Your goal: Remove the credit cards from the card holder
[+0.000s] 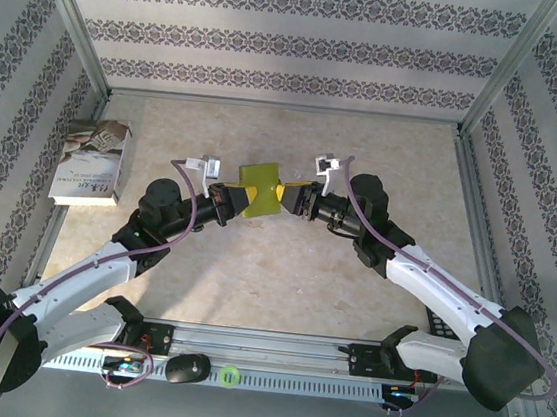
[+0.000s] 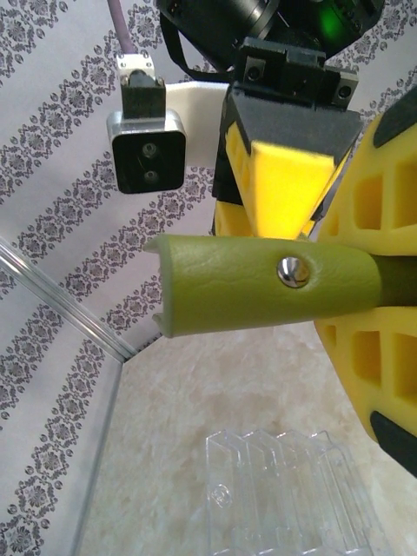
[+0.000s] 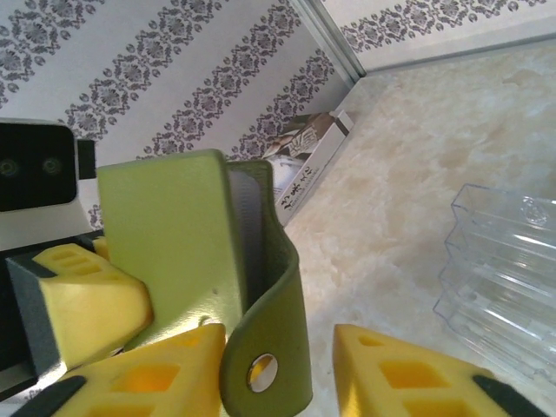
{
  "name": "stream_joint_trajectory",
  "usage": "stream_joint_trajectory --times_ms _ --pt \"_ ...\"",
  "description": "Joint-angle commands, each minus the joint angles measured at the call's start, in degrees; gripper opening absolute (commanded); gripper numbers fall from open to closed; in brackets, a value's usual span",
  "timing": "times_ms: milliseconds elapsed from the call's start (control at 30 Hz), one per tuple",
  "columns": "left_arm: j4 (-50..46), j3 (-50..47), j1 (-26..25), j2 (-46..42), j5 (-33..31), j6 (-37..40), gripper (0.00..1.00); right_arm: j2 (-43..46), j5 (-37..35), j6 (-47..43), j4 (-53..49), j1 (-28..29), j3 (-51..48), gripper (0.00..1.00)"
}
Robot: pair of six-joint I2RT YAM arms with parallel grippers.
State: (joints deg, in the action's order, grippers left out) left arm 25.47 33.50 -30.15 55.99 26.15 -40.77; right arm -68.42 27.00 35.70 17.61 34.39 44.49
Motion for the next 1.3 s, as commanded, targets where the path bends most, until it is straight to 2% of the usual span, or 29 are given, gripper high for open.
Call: stream_joint_trajectory --times_ms 0,133,400,467,533,567,633,800,967,1033,1133,1267 --pt "4.34 0.07 1.02 -2.08 1.01 -0.36 0.0 0.53 -1.93 -0.49 0.03 -0.21 -1.15 0.34" --pt "4.54 -0.09 1.14 -2.22 1.4 -0.41 0.0 0.65 -2.27 -0.51 -0.3 -0.53 -1.25 0.31" --pt "7.36 -0.59 1.19 -0.62 2.76 -2.02 0.0 -1.18 1.18 -0.86 1.66 0.87 0.15 0.33" --pt "7.53 -0.54 1.22 -0.01 2.88 -2.38 0.0 -1.61 1.54 -0.87 1.78 1.1 0.55 0.24" --pt "7.34 -0.77 1.21 0.46 2.76 -2.97 0.0 -1.35 0.53 -0.88 0.82 1.12 0.6 0.05" --pt "7.24 -1.0 1.18 0.7 2.51 -3.59 0.0 -0.88 -1.37 -0.98 -0.83 1.13 0.57 0.0" --pt "6.52 -1.97 1.15 1.45 1.56 -5.02 0.0 0.31 -4.1 -1.55 -4.99 1.08 0.53 0.0" --pt "6.54 -6.16 0.29 5.61 1.84 -8.46 0.09 2.82 -7.84 -1.89 -10.78 2.29 -1.91 0.0" --pt "-0.64 -8.4 -5.57 8.84 -3.63 -6.2 0.18 6.58 -13.38 -1.13 -12.56 4.86 -7.4 0.0" --pt "-0.65 -9.53 -7.3 10.97 -5.27 -6.44 0.2 7.68 -15.08 -0.74 -13.43 5.82 -9.52 0.0" --pt "0.74 -10.27 -8.8 15.75 -5.37 -8.03 0.26 9.18 -17.29 0.06 -13.43 7.47 -12.74 0.0" --pt "-3.54 -9.57 -10.63 20.02 -6.54 -9.03 0.36 9.71 -19.78 0.05 -14.68 8.54 -14.9 0.0"
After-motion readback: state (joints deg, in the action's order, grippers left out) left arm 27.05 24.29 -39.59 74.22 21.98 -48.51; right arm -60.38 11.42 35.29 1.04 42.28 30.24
